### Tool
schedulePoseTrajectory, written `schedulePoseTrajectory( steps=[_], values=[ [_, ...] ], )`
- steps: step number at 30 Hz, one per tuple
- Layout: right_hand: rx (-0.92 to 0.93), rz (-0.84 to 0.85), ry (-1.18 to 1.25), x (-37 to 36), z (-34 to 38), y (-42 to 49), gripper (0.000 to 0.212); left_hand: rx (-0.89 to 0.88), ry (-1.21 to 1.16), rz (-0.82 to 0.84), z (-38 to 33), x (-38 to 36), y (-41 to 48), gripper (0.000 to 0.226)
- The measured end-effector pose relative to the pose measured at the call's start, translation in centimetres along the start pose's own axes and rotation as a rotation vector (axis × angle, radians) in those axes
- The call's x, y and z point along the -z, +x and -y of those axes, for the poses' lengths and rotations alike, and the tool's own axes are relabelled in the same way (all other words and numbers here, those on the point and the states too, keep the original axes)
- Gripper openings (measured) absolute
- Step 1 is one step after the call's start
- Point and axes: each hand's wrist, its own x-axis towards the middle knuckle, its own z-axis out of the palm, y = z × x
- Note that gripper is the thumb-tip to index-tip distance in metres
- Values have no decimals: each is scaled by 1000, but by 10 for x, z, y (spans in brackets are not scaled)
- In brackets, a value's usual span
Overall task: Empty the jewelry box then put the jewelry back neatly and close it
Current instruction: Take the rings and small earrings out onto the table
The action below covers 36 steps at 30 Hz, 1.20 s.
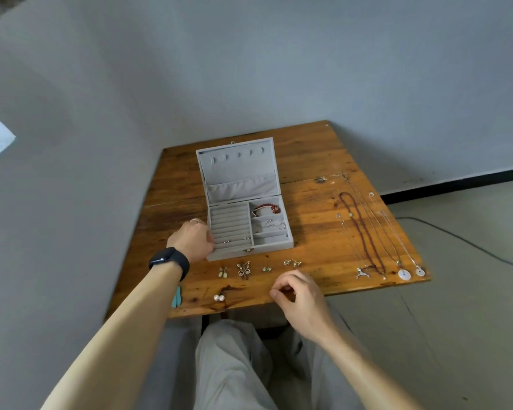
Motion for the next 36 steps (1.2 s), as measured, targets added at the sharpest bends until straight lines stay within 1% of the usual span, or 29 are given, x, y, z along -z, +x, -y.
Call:
schedulePoseTrajectory(
  steps=[2,5,7,9,13,16,18,24,36],
  values=[
    [11,-9,-11,-1,-1,0,4,2,-117,-32,-2,2,-10,6],
    [21,-18,-17,-4,-4,0,4,1,-359,-193,-4,-5,-42,5],
    [20,-15,-24,-5,-4,0,4,-13,-425,-272,-6,-17,-68,4],
    [39,-14,-47,-9,-2,2,3,-32,-447,-291,-9,-32,-90,3],
    [112,-18,-166,-19,8,7,2,-98,-390,-317,-19,-62,-112,5],
    [125,-8,-297,-26,15,8,4,-129,-308,-311,-27,-73,-119,6],
    [112,-9,-334,-28,16,9,5,-126,-274,-284,-29,-77,-121,7],
    [58,22,-304,-30,22,10,6,-105,-282,-267,-28,-81,-123,8],
    [0,-3,-238,-30,20,10,13,-76,-276,-257,-26,-80,-126,15]
  ],
)
